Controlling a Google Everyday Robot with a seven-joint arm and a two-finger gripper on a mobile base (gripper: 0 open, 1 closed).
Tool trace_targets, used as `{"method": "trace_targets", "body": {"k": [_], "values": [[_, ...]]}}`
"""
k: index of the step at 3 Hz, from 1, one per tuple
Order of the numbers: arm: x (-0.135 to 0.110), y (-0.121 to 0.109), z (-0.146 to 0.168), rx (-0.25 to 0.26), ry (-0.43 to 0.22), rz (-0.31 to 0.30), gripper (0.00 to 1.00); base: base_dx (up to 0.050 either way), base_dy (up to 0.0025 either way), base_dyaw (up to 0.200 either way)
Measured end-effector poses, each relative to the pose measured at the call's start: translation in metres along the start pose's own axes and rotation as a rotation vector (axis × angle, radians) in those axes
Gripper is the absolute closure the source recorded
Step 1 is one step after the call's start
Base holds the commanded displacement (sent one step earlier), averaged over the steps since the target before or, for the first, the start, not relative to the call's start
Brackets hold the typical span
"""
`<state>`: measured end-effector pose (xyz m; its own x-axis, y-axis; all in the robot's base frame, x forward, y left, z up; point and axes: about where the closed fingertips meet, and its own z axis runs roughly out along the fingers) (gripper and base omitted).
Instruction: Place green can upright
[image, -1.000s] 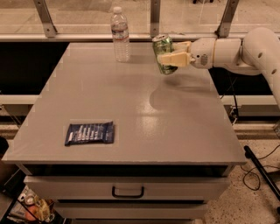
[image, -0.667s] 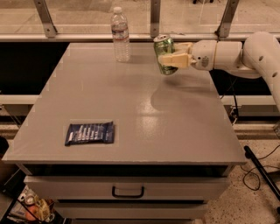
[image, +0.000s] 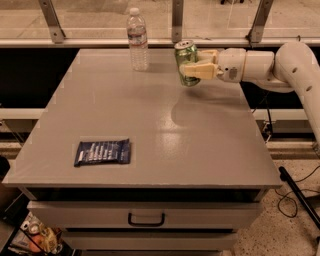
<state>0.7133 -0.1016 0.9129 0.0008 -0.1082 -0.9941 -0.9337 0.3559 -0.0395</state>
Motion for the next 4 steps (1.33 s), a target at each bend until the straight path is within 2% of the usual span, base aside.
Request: {"method": "trace_targets", "body": {"k": [4], "values": [[0.031,-0.009,0.003,-0.040,-0.091,0.075,1.00,0.000,0.00000,0.000]]}}
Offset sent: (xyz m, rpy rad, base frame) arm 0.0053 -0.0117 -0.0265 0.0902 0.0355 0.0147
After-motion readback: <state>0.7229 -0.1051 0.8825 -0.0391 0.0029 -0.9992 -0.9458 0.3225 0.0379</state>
